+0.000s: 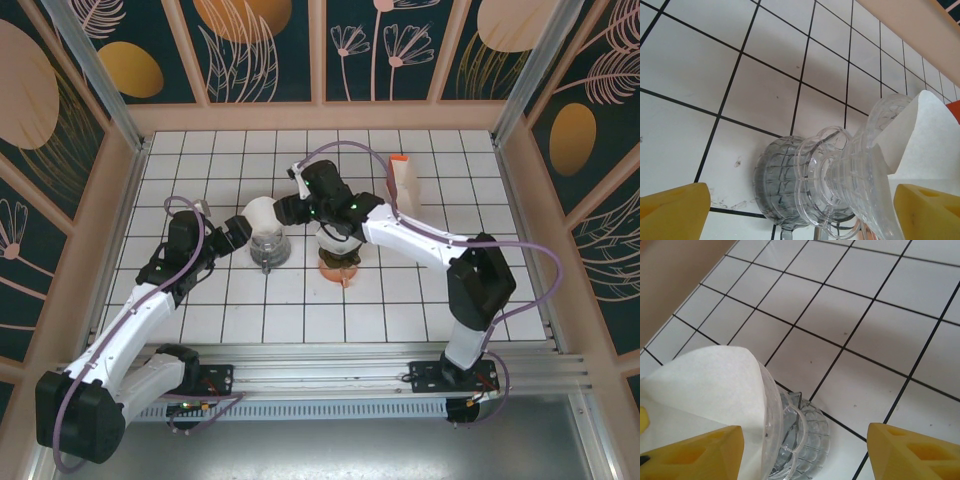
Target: Place the coffee filter in the dripper
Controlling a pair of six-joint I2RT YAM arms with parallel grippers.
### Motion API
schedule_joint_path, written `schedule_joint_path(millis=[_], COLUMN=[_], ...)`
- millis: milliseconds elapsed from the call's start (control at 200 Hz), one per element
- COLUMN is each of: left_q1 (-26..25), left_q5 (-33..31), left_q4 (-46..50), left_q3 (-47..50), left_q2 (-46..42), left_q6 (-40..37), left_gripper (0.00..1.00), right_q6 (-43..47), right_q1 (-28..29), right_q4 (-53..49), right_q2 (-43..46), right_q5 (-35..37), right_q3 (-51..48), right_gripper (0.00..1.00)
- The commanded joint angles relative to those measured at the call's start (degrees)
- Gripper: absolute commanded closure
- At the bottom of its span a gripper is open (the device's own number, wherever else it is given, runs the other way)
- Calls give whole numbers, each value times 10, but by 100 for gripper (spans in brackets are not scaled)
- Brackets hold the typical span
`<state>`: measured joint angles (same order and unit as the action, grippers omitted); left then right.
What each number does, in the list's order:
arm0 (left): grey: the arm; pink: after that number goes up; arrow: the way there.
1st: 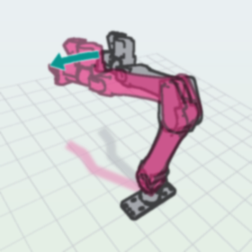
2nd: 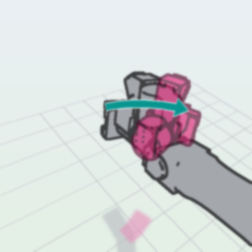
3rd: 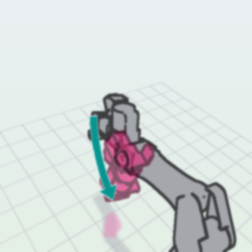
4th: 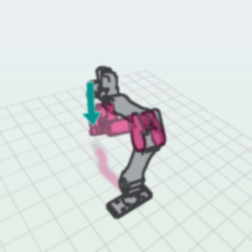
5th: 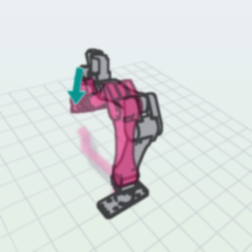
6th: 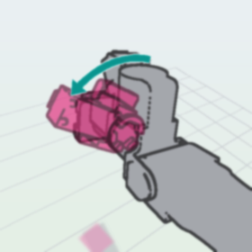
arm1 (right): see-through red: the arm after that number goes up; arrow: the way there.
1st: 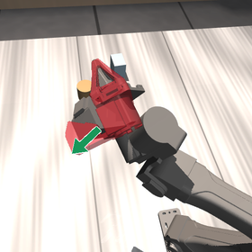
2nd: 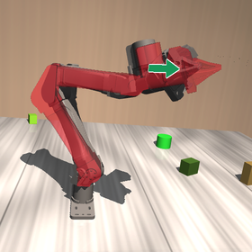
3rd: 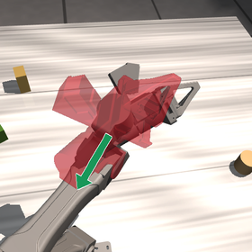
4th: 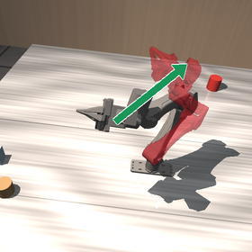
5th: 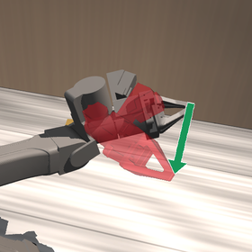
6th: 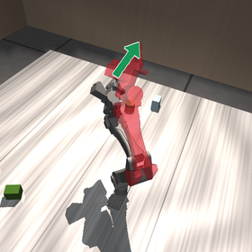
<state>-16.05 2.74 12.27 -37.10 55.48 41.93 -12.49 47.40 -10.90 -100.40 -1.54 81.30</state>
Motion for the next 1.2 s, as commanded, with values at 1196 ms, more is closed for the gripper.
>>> schedule_joint_path(millis=[1196], left_q1=[4], left_q5=[-412], left_q4=[-151], left_q3=[-15], left_q2=[-99], left_q6=[-97], left_gripper=[4], right_q6=[-80], right_q1=[-118], right_q4=[220], right_q2=[452], right_q5=[289], right_q3=[-405], right_gripper=[1])
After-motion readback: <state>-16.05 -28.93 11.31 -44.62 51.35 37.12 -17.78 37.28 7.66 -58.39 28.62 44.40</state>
